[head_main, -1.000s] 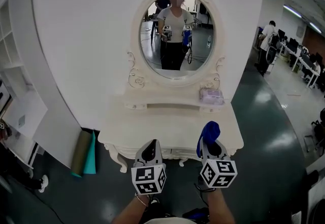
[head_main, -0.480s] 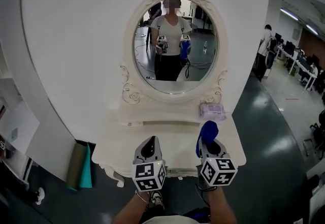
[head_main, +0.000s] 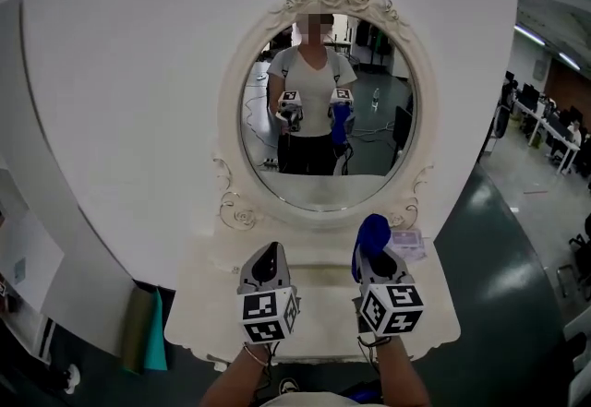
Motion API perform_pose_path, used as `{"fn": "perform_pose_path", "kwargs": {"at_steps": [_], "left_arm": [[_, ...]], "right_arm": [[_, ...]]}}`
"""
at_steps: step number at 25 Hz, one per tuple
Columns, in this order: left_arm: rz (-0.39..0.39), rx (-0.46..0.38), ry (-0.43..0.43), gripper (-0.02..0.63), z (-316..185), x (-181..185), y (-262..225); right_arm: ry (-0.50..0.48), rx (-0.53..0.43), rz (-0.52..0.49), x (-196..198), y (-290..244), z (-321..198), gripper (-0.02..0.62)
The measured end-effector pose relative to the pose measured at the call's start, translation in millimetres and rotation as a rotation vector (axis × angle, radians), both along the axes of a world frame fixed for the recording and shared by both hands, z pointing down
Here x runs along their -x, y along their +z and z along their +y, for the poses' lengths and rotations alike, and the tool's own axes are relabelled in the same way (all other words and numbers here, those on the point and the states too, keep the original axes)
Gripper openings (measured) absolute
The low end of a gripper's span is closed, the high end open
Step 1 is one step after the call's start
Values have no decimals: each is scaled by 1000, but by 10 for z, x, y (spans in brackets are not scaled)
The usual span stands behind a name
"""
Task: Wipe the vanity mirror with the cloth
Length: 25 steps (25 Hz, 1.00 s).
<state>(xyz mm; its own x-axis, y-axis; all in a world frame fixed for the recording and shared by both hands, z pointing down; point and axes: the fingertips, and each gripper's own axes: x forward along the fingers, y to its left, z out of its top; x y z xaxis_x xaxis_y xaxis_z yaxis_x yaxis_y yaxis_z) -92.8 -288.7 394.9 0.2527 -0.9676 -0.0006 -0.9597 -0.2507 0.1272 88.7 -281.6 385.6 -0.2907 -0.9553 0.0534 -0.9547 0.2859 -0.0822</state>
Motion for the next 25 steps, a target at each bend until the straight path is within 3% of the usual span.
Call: {"fn": "perform_pose_path", "kwargs": {"at_steps": [5, 12, 18, 25], "left_arm": [[-9, 29, 2, 5, -447, -67, 60], [-26, 67, -26, 5, -783, -299, 141], [-38, 26, -94, 5, -860, -138, -44], [-97, -62, -91, 5, -981, -3, -476]], "right_arm": [[1, 16, 50, -29, 77, -330, 61], [-72, 54, 50, -124, 173, -767, 61], [-129, 0, 83, -22, -50, -953, 61], [-222, -131, 273, 317, -742, -1159, 61]]}}
